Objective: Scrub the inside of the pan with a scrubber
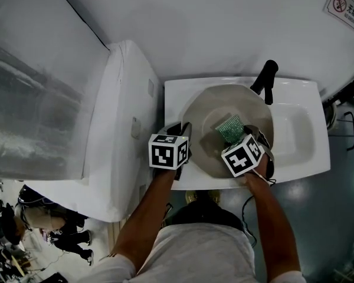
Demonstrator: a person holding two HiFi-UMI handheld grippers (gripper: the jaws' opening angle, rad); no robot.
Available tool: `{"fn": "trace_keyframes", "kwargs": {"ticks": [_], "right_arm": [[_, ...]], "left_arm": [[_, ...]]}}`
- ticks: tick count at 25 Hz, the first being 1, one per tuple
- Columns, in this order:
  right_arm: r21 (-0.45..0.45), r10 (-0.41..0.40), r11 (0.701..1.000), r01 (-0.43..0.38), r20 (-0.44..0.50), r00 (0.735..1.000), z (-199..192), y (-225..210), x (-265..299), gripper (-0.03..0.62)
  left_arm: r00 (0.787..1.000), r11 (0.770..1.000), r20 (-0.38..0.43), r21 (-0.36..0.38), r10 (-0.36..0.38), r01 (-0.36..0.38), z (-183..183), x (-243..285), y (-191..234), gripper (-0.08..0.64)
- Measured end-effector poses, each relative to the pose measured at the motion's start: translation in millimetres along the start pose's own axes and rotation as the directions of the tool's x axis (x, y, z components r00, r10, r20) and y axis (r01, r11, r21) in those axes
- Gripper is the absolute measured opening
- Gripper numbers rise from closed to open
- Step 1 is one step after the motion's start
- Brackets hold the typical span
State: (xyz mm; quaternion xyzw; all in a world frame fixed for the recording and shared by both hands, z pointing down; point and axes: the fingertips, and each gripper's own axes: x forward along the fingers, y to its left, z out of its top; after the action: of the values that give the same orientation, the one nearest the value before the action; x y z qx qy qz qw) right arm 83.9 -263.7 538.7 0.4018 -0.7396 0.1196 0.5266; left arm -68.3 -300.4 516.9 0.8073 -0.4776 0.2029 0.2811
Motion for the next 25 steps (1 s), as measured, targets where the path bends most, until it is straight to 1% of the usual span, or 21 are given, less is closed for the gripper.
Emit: {"fn": "trace_keyframes", "kwargs": {"ticks": [4,8,10,13,15,19,22,25], "right_arm": [[-0.023,-0.033,0.999,0.033,-0.005,0.999,-5,-8,-6,0.353],[-0.039,-0.049,0.998,0.050,0.003,0.999,-7,-11,-13,0.353],[-0.030,-0.030,0.999,0.031,0.026,0.999,-3,-7,-18,0.353],[0.004,0.047,0.999,-0.047,0.081,0.996,10,14,-28,0.353],[0.010,0.091,0.996,-0.092,0.106,0.990,18,31,-31,0.353],[-0.011,0.141,0.990,-0.141,0.104,0.984,23,59,-23,0.352],[-0.032,0.152,0.988,-0.150,0.073,0.986,17,68,-13,0.352],[-0.066,0.119,0.991,-0.117,0.034,0.992,7,62,-9,0.353]], "left_arm": [[1.000,1.000,0.000,0.003,0.000,0.000,-1,0,0,0.051],[1.000,1.000,-0.002,0.006,0.001,-0.001,-1,0,0,0.051],[1.000,1.000,-0.003,0.007,0.002,-0.002,-1,0,0,0.051],[1.000,1.000,-0.003,0.008,0.005,-0.005,0,0,1,0.051],[1.000,1.000,-0.003,0.008,0.007,-0.007,0,0,1,0.051],[1.000,1.000,-0.004,0.007,0.008,-0.008,-1,0,-1,0.051],[1.000,1.000,-0.006,0.010,0.011,-0.011,-1,0,0,0.051],[1.000,1.000,-0.006,0.014,0.012,-0.012,0,0,0,0.051]]}}
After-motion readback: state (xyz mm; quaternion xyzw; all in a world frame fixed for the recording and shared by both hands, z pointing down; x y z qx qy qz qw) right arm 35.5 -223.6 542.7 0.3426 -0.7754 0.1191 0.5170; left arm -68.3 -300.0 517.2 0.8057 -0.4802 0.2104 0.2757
